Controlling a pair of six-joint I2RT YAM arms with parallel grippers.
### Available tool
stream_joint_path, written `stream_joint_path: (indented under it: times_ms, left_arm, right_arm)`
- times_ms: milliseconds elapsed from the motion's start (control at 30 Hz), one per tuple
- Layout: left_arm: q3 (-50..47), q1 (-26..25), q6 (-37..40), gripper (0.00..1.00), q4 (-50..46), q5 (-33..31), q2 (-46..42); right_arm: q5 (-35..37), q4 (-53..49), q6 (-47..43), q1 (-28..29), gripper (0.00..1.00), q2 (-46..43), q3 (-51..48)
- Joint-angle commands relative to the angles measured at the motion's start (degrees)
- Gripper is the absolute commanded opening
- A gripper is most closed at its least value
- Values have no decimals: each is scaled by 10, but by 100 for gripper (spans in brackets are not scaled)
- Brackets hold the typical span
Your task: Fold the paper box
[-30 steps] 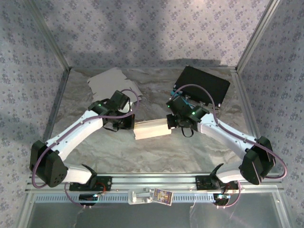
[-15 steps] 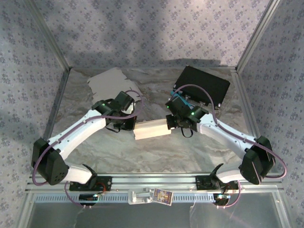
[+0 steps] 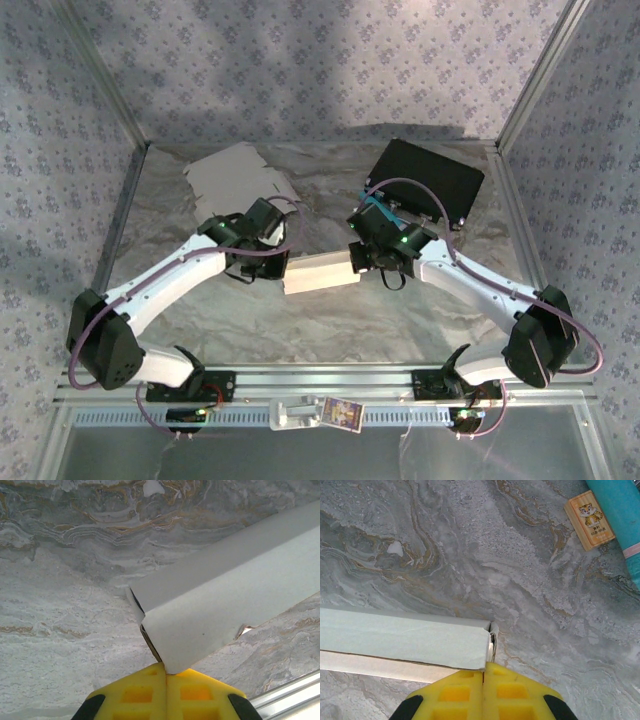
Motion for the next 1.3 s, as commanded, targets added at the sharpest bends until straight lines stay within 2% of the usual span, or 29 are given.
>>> stream_joint_path:
  times_ms: [0, 100, 200, 300, 500, 633, 667, 733, 833, 1000, 1267]
  left_arm:
    - [-24, -12, -9, 0, -10, 2, 17]
    - [-22, -12, -10, 0, -10, 0, 16]
    - [-18, -13, -11, 0, -12, -2, 16]
    - [-15, -14, -12, 0, -11, -1, 20]
    - [-10, -15, -12, 0, -10, 0, 24]
    - [-4, -15, -11, 0, -12, 1, 28]
    - [-3, -15, -12, 0, -12, 1, 28]
    - [-1, -16, -13, 0, -12, 1, 29]
    - [0, -17, -13, 0, -13, 0, 29]
    - [0, -17, -14, 0, -14, 0, 30]
    - [2, -17, -15, 0, -11, 4, 29]
  right_arm:
    - [-23, -7, 3, 13, 0, 2, 2]
    - [-25, -9, 13, 14, 1, -14, 4]
    - [-29, -22, 31, 13, 17, -41, 7]
    - [-45, -34, 73, 5, 27, -83, -1]
    - [-103, 21, 255, -43, 48, -165, -44]
    - [-140, 41, 434, -81, 59, -163, -64]
    - [-167, 41, 478, -93, 62, -157, -71]
    - [-223, 89, 538, -113, 64, -145, -93]
    - [-243, 149, 601, -120, 65, -135, -120]
    - [-277, 134, 640, -137, 64, -118, -136]
    - [-277, 173, 662, -142, 58, -130, -196]
